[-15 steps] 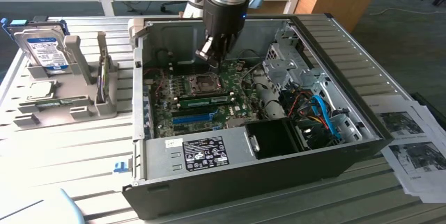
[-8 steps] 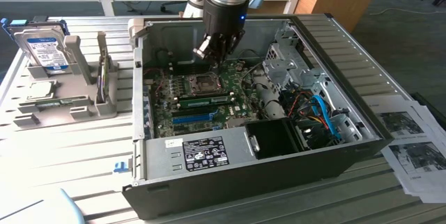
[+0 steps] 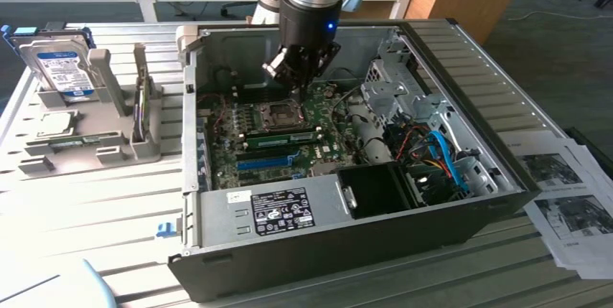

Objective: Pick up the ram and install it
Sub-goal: 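Press down the ram until it locks into place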

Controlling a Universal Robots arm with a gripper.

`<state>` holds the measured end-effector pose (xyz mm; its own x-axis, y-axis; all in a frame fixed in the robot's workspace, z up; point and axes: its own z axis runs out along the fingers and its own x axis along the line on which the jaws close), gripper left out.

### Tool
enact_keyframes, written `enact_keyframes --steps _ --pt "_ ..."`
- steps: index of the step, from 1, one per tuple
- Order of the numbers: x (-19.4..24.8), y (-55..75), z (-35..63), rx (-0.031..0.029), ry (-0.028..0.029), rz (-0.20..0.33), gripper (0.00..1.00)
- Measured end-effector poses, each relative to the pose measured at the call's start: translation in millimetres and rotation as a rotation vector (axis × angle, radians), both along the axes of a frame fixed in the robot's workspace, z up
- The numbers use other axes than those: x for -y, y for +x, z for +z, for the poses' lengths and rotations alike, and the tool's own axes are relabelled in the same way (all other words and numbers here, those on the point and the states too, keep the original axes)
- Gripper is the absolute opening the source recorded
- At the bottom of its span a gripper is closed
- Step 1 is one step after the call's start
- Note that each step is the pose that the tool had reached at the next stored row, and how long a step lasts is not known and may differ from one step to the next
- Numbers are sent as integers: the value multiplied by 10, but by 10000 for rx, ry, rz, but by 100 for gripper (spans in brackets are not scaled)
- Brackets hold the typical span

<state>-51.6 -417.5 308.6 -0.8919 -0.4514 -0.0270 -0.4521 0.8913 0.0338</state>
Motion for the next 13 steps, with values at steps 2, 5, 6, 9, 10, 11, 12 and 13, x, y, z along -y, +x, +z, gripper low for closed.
enact_keyframes --steps 2,5,6,9,10,11,12,13 --pt "0 0 -2 0 0 -370 9" --pt "0 0 -5 0 0 -910 9" --pt "0 0 -6 0 0 -1089 9" --pt "0 0 -9 0 0 -1640 9" --pt "0 0 -10 0 0 -1820 9" --pt "0 0 -11 0 0 -1999 9" --pt "0 0 -12 0 0 -2176 9" --pt "0 0 -12 0 0 -2359 9"
